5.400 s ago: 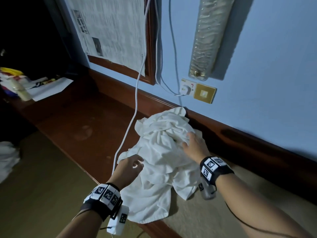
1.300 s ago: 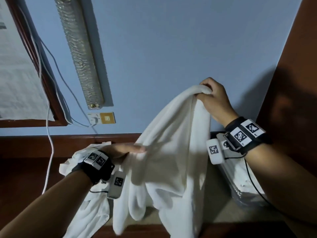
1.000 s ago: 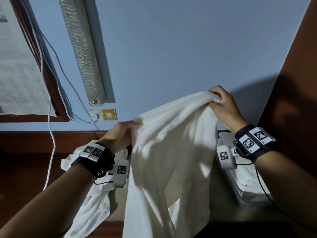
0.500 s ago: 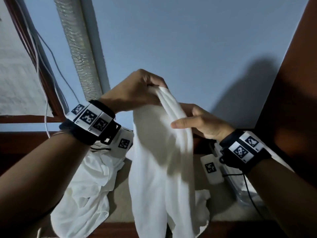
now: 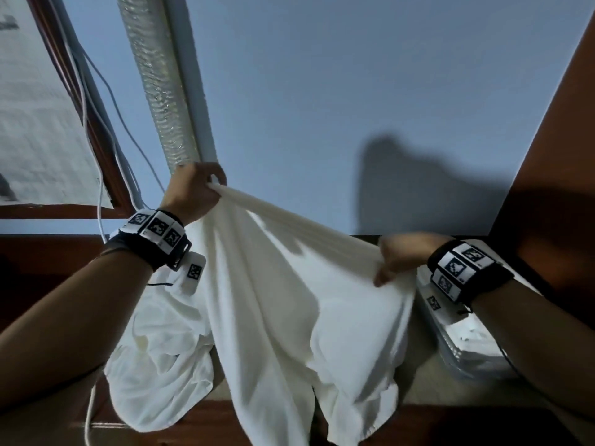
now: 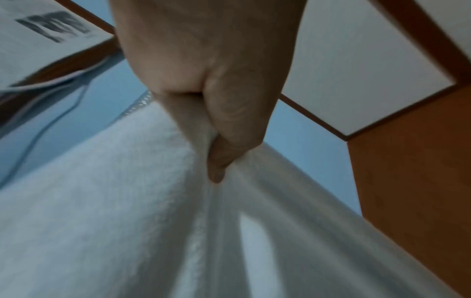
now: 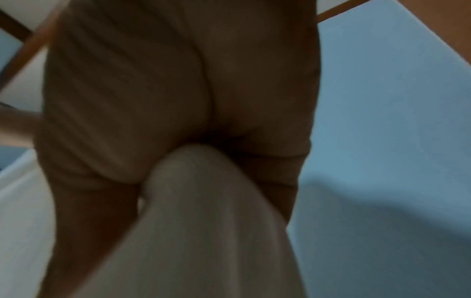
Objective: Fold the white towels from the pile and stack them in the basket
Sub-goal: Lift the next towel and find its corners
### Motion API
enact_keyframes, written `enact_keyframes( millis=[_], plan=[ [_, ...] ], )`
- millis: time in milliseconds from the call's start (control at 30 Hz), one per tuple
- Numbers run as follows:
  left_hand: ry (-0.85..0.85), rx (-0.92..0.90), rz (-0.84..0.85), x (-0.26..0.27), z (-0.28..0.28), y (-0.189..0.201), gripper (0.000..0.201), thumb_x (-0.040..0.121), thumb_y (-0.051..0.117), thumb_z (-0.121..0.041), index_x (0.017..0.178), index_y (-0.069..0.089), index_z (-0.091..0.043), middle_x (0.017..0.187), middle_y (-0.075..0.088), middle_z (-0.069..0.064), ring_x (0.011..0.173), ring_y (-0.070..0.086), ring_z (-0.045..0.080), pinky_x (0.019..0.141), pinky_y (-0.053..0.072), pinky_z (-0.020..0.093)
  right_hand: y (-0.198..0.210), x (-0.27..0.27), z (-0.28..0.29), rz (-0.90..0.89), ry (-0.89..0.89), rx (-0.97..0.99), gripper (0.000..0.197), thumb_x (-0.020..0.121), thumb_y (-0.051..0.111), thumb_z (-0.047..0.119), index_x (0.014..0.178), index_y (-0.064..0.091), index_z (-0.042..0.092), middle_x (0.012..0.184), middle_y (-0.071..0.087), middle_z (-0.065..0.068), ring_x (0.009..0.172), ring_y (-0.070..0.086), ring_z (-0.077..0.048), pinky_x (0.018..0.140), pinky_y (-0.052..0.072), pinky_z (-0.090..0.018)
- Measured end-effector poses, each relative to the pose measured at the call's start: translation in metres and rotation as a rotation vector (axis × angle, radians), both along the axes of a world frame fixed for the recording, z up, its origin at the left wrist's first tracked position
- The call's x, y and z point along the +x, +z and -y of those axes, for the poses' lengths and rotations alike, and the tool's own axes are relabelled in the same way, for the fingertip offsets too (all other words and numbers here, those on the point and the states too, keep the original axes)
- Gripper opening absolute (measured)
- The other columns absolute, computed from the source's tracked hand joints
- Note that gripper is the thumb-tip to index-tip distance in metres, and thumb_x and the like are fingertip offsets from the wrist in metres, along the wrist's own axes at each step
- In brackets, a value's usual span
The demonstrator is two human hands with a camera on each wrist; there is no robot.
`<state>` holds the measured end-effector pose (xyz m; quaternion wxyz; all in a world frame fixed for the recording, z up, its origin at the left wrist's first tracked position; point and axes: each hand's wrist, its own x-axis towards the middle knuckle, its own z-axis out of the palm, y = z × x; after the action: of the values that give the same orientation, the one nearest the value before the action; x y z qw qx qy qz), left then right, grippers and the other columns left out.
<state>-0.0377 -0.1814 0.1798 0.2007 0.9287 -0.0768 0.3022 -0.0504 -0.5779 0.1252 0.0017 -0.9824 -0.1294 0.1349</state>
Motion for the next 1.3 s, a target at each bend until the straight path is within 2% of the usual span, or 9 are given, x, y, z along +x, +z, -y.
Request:
enact_keyframes(
  millis=[267,400,533,633,800,900,1100,1200,1300],
  plan=[
    [0.331,-0.221,-0.287,0.006,-0.077,-0.028,0.023,0.079,0.076,-0.018,0.101,0.078,-0.012,0.097,0.071,0.02,0.101,0.065,0.04,0.086,0.053,0.039,-0.037,0.021,0.095,0.301,-0.252,0.132,0.038,0.093,0.064,0.05,0.084,0.071,0.014,0.091,0.073,-0.01,0.091,0.069,-0.03,0.074,0.048,-0.034],
    [0.004,-0.339,-0.457,-0.002,-0.022,-0.014,0.031,0.08,0.072,-0.004,0.11,0.074,-0.008,0.084,0.066,0.009,0.073,0.059,0.021,0.061,0.042,0.025,-0.014,0.024,0.073,0.534,-0.19,0.569,0.028,0.083,0.057,0.041,0.073,0.06,0.014,0.071,0.063,0.001,0.075,0.06,-0.02,0.068,0.044,-0.037],
    [-0.38,-0.268,-0.452,-0.013,0.078,0.004,0.052,0.069,0.09,-0.047,0.116,0.068,-0.038,0.092,0.066,-0.004,0.079,0.06,0.01,0.064,0.043,0.022,0.035,0.017,-0.009,0.499,0.078,0.803,0.014,0.079,0.05,0.022,0.081,0.058,0.01,0.072,0.061,-0.004,0.071,0.053,-0.009,0.065,0.044,-0.033],
    [-0.407,-0.076,-0.409,-0.02,0.129,0.0,0.055,0.07,0.078,-0.071,0.108,0.07,-0.031,0.09,0.068,-0.01,0.085,0.062,0.005,0.068,0.043,0.021,0.06,0.012,-0.045,0.596,0.156,0.864,0.009,0.086,0.058,0.016,0.083,0.062,0.009,0.078,0.065,-0.005,0.074,0.052,-0.008,0.068,0.041,-0.031],
    [-0.256,0.006,-0.293,-0.006,0.117,0.001,0.025,0.094,0.067,-0.036,0.084,0.069,-0.013,0.077,0.064,0.002,0.086,0.061,0.027,0.061,0.038,0.027,0.056,0.008,-0.028,0.4,0.186,0.5,0.043,0.077,0.081,0.053,0.063,0.056,0.021,0.056,0.053,0.008,0.051,0.042,-0.004,0.051,0.029,-0.025],
    [-0.181,-0.094,-0.26,0.002,0.079,0.006,0.03,0.095,0.066,-0.041,0.088,0.071,-0.012,0.081,0.066,0.008,0.09,0.062,0.03,0.068,0.039,0.036,0.021,0.011,0.002,0.253,0.149,0.307,0.028,0.083,0.081,0.047,0.066,0.068,0.029,0.059,0.062,0.024,0.055,0.054,0.004,0.057,0.036,-0.021],
    [-0.135,-0.064,-0.294,0.01,0.058,-0.005,0.029,0.097,0.065,-0.036,0.075,0.064,-0.017,0.07,0.059,0.001,0.079,0.057,0.028,0.06,0.037,0.035,0.005,0.012,0.015,0.32,-0.044,0.772,0.02,0.101,0.058,0.032,0.093,0.061,0.014,0.087,0.066,0.001,0.085,0.059,-0.02,0.08,0.044,-0.034],
    [-0.059,-0.057,-0.299,0.019,0.052,-0.012,0.035,0.097,0.064,-0.03,0.067,0.054,-0.015,0.066,0.054,0.003,0.078,0.055,0.033,0.064,0.031,0.036,0.008,0.005,-0.001,0.354,-0.111,1.066,0.024,0.105,0.052,0.034,0.086,0.055,0.019,0.076,0.055,0.01,0.072,0.049,-0.008,0.073,0.04,-0.036],
    [-0.017,-0.088,-0.277,0.023,0.043,-0.01,0.03,0.099,0.062,-0.031,0.076,0.063,-0.011,0.074,0.06,0.015,0.082,0.059,0.034,0.068,0.041,0.039,0.01,0.003,-0.014,0.339,-0.001,1.129,0.018,0.104,0.06,0.035,0.095,0.063,0.02,0.075,0.056,0.013,0.062,0.047,0.001,0.061,0.04,-0.02]
  ],
)
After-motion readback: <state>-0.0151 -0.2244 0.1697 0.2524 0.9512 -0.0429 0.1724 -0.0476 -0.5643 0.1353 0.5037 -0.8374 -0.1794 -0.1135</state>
